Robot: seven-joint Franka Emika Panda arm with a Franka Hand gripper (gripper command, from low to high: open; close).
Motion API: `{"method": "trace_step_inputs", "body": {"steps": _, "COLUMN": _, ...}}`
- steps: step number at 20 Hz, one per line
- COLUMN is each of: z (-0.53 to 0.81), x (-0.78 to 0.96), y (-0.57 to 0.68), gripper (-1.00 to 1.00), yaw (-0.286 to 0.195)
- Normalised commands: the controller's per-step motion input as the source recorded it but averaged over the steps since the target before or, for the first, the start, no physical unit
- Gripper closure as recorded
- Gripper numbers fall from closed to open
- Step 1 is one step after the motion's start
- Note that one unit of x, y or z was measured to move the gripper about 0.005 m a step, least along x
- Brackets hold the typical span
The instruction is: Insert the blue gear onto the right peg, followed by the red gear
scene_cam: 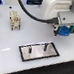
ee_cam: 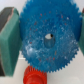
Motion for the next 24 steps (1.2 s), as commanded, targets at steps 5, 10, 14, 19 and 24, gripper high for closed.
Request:
{"method": "trace_step_inputs", "body": {"steps": 5, "z": 0.39, "x": 0.46, "y": -0.17, "gripper": 1.00, "yaw": 0.000}}
{"method": "trace_step_inputs", "body": {"steps": 10, "z": 0.38, "x": 0.51, "y": -0.27, "gripper": 1.00, "yaw": 0.000}}
{"method": "trace_step_inputs", "body": {"steps": 14, "z": 0.39, "x": 0.61, "y": -0.34, "gripper": 1.00, "yaw": 0.000}}
{"method": "trace_step_inputs", "body": {"steps": 19, "z": 0.31, "x": 0.61, "y": -0.34, "gripper": 1.00, "yaw": 0.000}}
{"method": "trace_step_inputs", "body": {"steps": 24, "z": 0.14, "x": 0.60, "y": -0.26, "gripper": 1.00, "yaw": 0.000}}
